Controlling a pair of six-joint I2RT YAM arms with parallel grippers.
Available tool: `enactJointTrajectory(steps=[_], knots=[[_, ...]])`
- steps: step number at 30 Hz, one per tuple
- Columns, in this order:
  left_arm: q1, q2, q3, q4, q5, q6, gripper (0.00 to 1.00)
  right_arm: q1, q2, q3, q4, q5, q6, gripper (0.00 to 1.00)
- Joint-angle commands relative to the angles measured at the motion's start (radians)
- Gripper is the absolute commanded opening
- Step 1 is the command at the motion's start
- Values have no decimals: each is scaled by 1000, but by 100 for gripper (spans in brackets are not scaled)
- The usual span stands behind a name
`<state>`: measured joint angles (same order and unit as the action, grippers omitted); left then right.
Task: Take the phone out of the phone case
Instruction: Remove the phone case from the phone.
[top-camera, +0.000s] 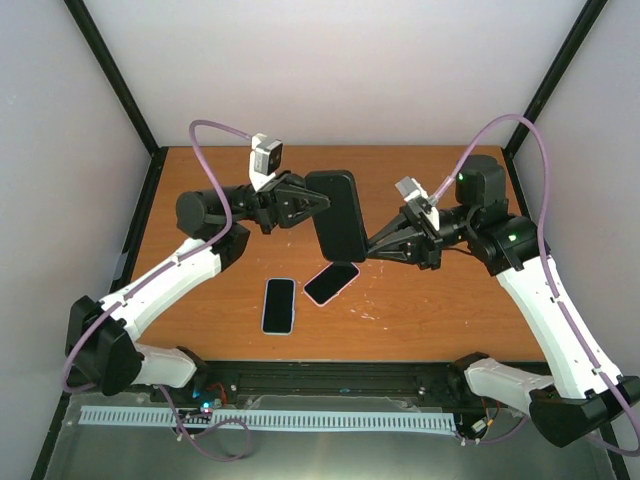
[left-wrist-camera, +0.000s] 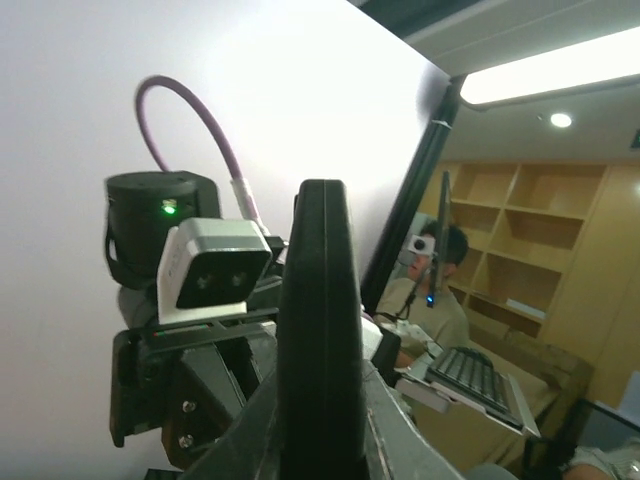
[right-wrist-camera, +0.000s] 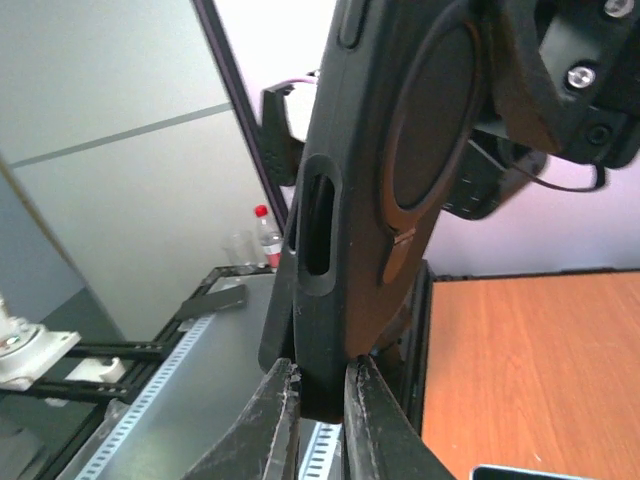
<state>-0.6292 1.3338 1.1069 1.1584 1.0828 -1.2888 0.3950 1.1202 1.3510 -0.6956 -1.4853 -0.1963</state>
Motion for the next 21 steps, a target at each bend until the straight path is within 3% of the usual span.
enactJointTrajectory(steps=[1,6,11,13,21], knots=[[-73,-30,20,-75,36,48,0,-2,51,-20,179,372,135,3],[-73,-24,29,-104,42,75,0,-2,62,8,155,472,143,4],[-73,-41,20,-218,-5,166,0,-2,65,38,156,562,164,13],[-73,-57,0,-248,-43,195,0,-3,73,53,158,590,179,22],[-73,-86,-122,-196,-189,175,0,3,143,111,170,598,251,27]])
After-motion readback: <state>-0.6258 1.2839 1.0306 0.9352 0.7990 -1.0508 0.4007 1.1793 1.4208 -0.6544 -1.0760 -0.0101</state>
